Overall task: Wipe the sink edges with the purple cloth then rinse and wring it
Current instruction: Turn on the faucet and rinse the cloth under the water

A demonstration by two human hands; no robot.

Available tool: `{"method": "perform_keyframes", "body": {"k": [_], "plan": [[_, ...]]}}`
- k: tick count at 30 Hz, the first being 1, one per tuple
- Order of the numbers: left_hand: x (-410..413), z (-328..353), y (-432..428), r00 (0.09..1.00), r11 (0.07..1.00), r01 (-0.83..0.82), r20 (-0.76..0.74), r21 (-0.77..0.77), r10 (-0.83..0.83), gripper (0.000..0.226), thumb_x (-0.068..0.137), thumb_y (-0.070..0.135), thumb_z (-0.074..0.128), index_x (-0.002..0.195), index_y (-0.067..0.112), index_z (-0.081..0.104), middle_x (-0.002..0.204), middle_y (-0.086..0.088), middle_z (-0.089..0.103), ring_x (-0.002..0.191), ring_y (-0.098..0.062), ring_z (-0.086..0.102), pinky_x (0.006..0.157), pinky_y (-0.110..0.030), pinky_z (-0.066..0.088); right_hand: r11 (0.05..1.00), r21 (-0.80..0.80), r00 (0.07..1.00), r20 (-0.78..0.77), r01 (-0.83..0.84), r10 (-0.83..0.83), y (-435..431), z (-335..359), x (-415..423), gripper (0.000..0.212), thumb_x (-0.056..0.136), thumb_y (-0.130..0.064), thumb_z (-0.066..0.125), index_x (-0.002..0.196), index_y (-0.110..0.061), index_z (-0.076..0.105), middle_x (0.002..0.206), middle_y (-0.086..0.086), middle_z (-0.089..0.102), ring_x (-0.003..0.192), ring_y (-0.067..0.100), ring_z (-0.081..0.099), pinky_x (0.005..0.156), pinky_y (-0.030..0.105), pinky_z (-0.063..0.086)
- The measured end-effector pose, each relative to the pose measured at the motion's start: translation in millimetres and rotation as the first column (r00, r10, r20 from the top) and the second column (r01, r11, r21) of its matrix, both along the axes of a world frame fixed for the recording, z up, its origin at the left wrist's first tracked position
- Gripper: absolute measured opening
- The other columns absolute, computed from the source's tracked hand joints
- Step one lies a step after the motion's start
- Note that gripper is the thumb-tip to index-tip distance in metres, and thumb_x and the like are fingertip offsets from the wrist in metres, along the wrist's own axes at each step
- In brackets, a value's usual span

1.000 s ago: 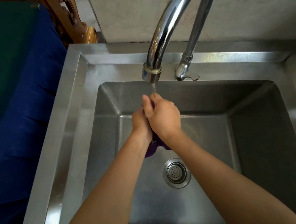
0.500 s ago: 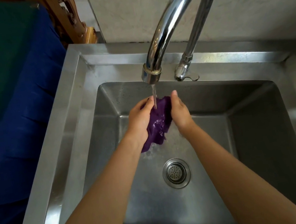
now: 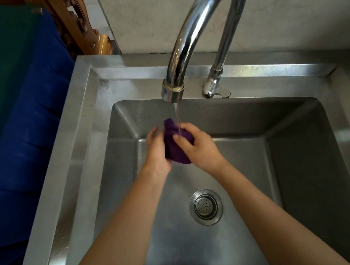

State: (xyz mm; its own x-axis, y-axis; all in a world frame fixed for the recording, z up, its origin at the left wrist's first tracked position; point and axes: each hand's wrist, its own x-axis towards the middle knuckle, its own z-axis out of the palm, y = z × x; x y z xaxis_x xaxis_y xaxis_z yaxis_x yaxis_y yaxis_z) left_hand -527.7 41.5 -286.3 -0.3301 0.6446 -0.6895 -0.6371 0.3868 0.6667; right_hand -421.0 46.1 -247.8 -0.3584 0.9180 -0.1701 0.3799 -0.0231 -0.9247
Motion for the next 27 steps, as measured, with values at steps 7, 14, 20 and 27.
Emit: {"method": "perform_keyframes", "body": {"k": [7,14,20,27], "plan": [[17,10,-1,0.987,0.992,0.123,0.101,0.002,-0.123,0.039,0.096,0.039,0.037,0.073,0.018,0.061,0.06,0.002,0.065,0.055,-0.011,0.064,0.05,-0.018,0.049,0.961,0.272,0.858,0.504,-0.048,-0.1,6,29,-27,0.04,0.093,-0.046,0.043,0.086,-0.01,0.059,0.089,0.013,0.067,0.083,0.035,0.063,0.068,0.037,0.046],[23,19,6,0.966,0.965,0.247,-0.06,-0.093,-0.253,0.041,0.093,0.027,0.041,0.053,0.018,0.041,0.033,0.004,0.039,0.027,-0.011,0.037,0.033,-0.011,0.025,0.969,0.214,0.83,0.512,0.124,-0.22,29,26,-26,0.043,0.098,-0.037,0.033,0.09,-0.005,0.061,0.091,0.017,0.068,0.085,0.038,0.063,0.064,0.034,0.04],[12,22,3,0.958,0.994,0.104,-0.273,0.041,-0.089,0.018,0.093,0.027,0.047,0.08,0.022,0.059,0.083,0.0,0.064,0.078,-0.014,0.061,0.066,-0.027,0.048,0.965,-0.081,0.903,0.38,0.249,-0.2,40,13,-10,0.04,0.098,-0.04,0.032,0.118,-0.014,0.054,0.109,0.016,0.065,0.103,0.035,0.059,0.084,0.04,0.048],[0,7,7,0.996,0.981,0.066,0.043,0.184,-0.075,0.036,0.09,0.04,0.04,0.073,0.02,0.064,0.055,0.004,0.062,0.062,-0.013,0.061,0.059,-0.022,0.051,0.989,0.132,0.905,0.426,-0.07,0.007,-11,41,-22,0.039,0.082,-0.056,0.055,0.105,-0.024,0.055,0.096,0.008,0.07,0.093,0.031,0.064,0.071,0.034,0.049]]}}
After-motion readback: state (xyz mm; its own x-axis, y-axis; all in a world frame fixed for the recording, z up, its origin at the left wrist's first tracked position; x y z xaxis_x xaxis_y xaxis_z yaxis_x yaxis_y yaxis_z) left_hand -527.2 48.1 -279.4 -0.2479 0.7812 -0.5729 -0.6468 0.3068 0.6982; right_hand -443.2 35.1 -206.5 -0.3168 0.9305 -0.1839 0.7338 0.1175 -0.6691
